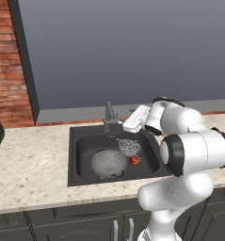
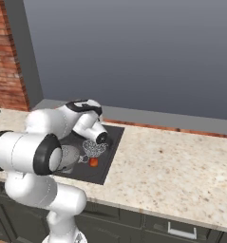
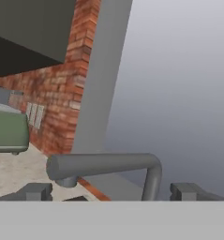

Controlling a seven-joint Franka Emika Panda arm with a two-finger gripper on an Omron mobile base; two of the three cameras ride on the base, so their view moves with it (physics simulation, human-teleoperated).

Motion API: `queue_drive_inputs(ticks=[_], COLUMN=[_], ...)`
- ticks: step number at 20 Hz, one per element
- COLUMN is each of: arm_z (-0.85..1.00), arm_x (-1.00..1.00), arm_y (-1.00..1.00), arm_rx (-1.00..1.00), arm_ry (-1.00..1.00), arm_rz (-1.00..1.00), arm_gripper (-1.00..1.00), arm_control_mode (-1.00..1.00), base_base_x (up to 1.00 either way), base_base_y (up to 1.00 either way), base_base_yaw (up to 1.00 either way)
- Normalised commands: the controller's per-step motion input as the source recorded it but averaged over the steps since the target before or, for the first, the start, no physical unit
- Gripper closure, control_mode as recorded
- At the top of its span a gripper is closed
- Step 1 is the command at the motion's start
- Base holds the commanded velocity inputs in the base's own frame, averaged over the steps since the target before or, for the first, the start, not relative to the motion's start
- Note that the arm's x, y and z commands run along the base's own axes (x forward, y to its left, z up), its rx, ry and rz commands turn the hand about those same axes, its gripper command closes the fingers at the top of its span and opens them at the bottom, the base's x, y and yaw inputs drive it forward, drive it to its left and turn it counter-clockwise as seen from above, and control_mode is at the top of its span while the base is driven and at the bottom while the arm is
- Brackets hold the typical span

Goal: Pick the strainer and colander and place them in the sink. Then turn on the water.

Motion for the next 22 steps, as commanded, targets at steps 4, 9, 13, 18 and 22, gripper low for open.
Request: queue_drive_inputs(ticks=[4,9,13,18,22], arm_z=[-0.32,-0.23,-0.21,-0.13,-0.03], arm_x=[0.49,0.27,0.16,0.20,0.39], arm_y=[0.31,0.15,0.06,0.00,0.01], arm_rx=[0.01,0.00,0.01,0.03,0.00], arm_ry=[0.07,0.01,0.00,0.00,0.00], arm_rz=[0.00,0.00,0.00,0.00,0.00], arm_gripper=[-1.00,-1.00,-1.00,-1.00,-1.00], arm_control_mode=[-1.00,-1.00,-1.00,-1.00,-1.00], base_base_x=[0.00,0.00,0.00,0.00,0.00], base_base_y=[0.00,0.00,0.00,0.00,0.00], base_base_yaw=[0.00,0.00,0.00,0.00,0.00])
